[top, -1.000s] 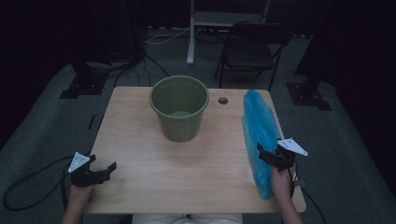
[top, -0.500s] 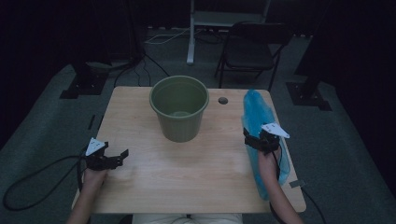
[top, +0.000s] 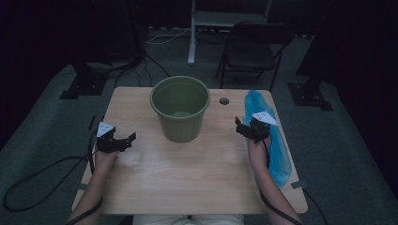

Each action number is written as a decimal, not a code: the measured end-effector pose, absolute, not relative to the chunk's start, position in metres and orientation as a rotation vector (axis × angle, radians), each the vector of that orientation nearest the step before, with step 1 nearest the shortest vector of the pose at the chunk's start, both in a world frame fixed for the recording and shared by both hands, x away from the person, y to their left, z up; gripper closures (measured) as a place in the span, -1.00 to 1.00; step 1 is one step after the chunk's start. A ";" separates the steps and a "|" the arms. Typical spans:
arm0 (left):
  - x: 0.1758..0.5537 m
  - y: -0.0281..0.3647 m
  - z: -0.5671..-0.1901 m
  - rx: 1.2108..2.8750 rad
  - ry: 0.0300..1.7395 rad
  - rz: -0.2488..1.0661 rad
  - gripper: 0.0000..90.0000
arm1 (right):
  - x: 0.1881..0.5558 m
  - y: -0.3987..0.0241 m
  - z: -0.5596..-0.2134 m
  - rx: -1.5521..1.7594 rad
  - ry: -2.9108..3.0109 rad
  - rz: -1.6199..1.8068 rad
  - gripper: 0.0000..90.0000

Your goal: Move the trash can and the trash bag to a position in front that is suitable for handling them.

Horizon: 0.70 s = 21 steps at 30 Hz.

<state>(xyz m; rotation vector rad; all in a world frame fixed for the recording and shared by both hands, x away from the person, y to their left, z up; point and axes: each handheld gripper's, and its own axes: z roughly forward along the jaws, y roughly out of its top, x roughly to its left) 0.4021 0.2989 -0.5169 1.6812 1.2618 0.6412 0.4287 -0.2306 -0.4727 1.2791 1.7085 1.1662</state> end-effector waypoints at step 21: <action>0.480 0.251 -0.525 1.695 1.292 0.697 -0.99 | 0.495 -0.167 -0.496 1.342 1.763 1.161 -0.71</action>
